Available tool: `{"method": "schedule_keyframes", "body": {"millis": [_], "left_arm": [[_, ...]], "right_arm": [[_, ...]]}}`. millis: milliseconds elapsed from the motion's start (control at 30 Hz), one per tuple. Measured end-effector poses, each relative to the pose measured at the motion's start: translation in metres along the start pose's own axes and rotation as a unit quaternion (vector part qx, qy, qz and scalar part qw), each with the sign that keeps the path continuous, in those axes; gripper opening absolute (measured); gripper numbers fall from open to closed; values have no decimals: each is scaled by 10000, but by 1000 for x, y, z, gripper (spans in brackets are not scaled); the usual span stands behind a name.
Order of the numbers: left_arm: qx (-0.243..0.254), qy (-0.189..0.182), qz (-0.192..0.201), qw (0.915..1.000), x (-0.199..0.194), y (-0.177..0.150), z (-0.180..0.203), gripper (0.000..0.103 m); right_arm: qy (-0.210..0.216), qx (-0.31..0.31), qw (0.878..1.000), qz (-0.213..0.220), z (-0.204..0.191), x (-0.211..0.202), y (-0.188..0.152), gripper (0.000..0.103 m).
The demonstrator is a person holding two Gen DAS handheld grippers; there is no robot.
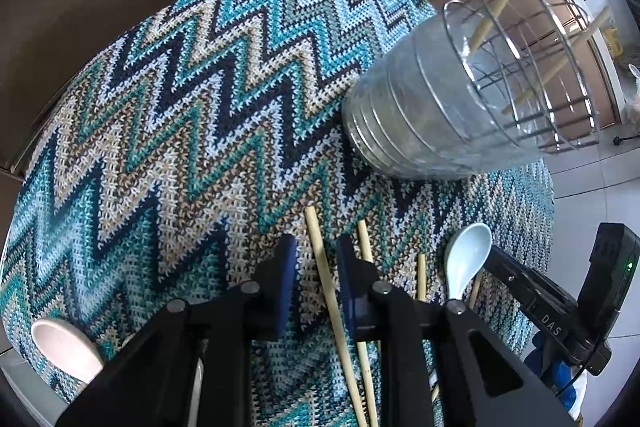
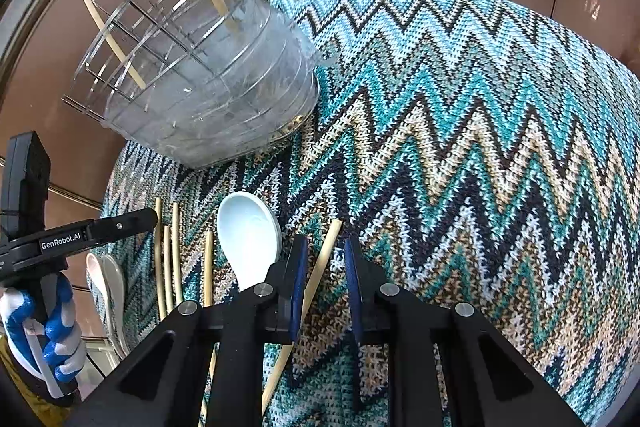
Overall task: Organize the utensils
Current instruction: 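Lower the right tool and grasp a chopstick while the left tool grasps another chopstick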
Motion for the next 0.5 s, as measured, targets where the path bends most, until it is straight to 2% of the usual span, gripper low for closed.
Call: {"method": "schedule_keyframes", "body": {"millis": [333,500], "left_arm": [[-86,202,-81,9997,15,3,5,8],[-246,142,32,9996,10,-2,3,6]], "right_arm": [[-166,-50,9998,-97,-13,24,6,10],[-41,100,9999,-36,3,14,7,7]]}}
Point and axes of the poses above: each gripper's, at about its wrist camera, not at the fingertips, and x roughly the way its jaws point, z to its right, y to its top, the point moved 2 cm from there along x, roughly the way its jaws point, and after that the axes turned 9 degrees about z, right-handed, at the moved point
